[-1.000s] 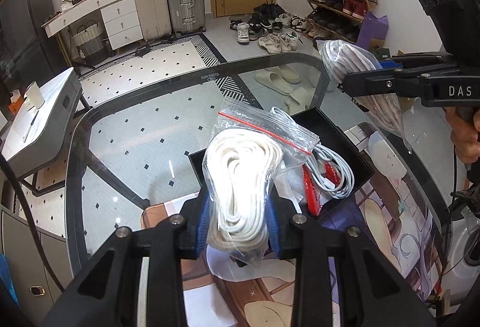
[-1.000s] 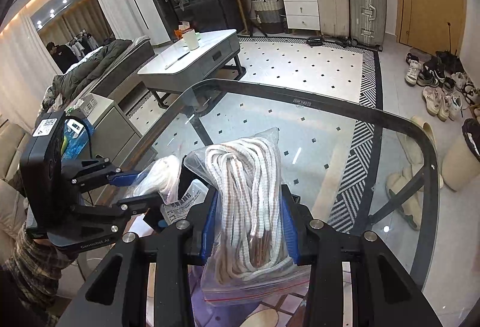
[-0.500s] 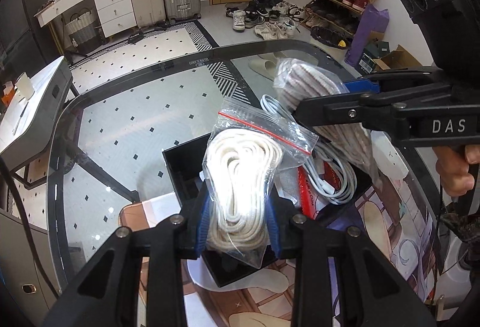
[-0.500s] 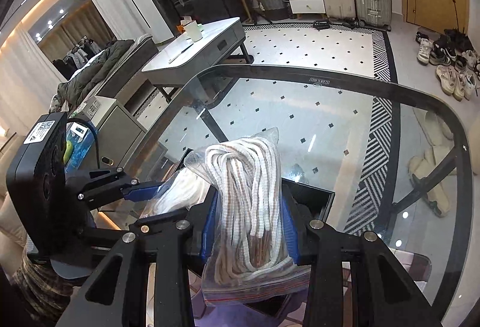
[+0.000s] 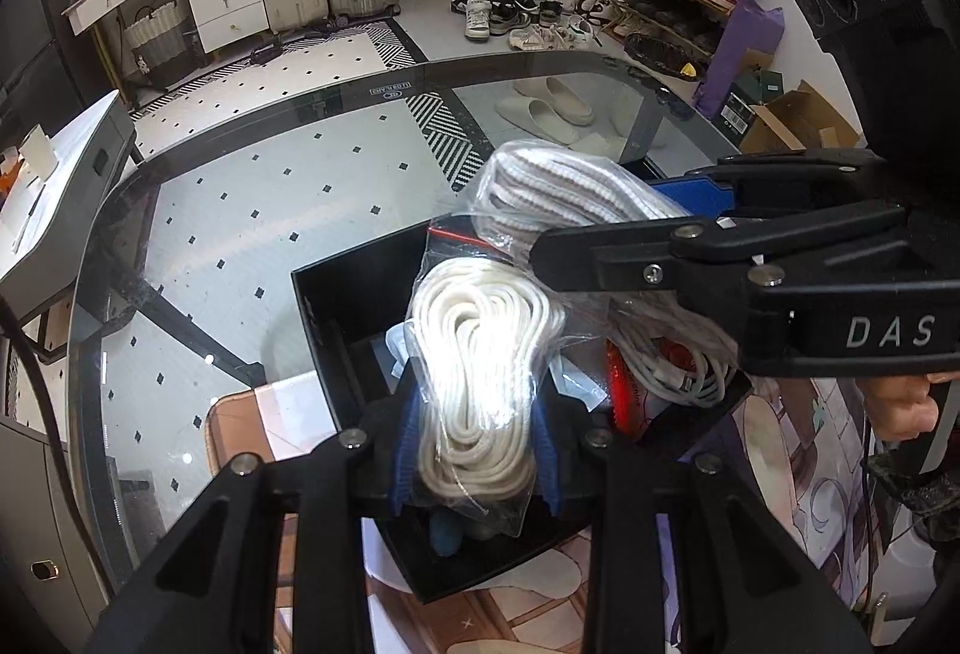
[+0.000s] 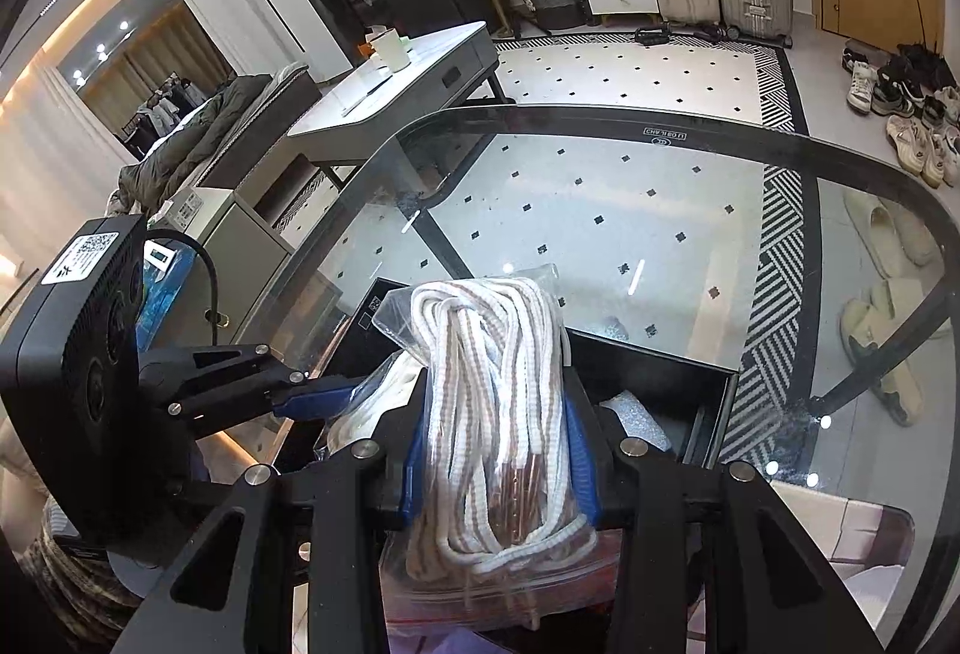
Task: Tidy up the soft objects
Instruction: 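Lower both bagged ropes into the black box and open both grippers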
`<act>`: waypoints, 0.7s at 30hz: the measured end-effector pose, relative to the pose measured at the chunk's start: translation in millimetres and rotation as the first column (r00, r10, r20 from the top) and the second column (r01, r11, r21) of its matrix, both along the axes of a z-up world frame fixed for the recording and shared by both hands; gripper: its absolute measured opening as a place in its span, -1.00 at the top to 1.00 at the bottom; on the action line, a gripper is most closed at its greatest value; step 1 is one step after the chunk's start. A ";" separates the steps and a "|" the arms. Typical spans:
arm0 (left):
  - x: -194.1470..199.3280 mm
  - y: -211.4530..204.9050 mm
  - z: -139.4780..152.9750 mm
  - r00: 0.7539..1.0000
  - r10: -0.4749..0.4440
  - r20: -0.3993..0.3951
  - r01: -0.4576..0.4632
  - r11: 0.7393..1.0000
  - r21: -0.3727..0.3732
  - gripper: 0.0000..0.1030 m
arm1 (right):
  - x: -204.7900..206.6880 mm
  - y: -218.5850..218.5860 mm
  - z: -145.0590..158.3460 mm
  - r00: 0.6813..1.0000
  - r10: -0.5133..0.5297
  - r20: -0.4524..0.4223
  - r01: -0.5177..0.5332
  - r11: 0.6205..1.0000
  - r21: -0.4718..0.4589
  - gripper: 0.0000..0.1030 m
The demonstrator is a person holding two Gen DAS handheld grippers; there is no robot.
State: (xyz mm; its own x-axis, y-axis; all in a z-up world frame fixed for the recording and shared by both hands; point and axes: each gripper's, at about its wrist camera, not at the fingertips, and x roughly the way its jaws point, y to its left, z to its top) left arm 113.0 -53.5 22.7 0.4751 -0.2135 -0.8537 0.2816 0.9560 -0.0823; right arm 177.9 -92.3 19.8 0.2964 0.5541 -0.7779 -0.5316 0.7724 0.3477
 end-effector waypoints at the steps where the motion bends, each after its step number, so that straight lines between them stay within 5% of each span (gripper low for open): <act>1: 0.4 0.0 -0.3 1.000 -0.001 -0.002 0.001 1.000 0.000 0.40 | 0.0 -0.7 -0.2 1.000 0.000 0.004 0.000 1.000 -0.006 0.27; 10: 2.6 2.0 1.9 1.000 -0.004 -0.006 0.004 1.000 0.001 0.35 | -8.1 -3.9 13.2 0.997 0.002 0.077 0.005 0.996 -0.091 0.26; 21: -6.6 -0.7 10.7 1.000 -0.013 -0.010 0.013 1.000 0.018 -0.21 | -15.8 -7.6 30.1 0.997 -0.010 0.083 0.014 0.999 -0.051 0.26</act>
State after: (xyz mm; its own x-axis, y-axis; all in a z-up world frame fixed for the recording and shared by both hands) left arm 106.4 -54.2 33.4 0.4639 -0.2038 -0.8621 0.2933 0.9536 -0.0677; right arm 162.1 -99.9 49.9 0.3672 0.5098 -0.7780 -0.5472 0.7948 0.2625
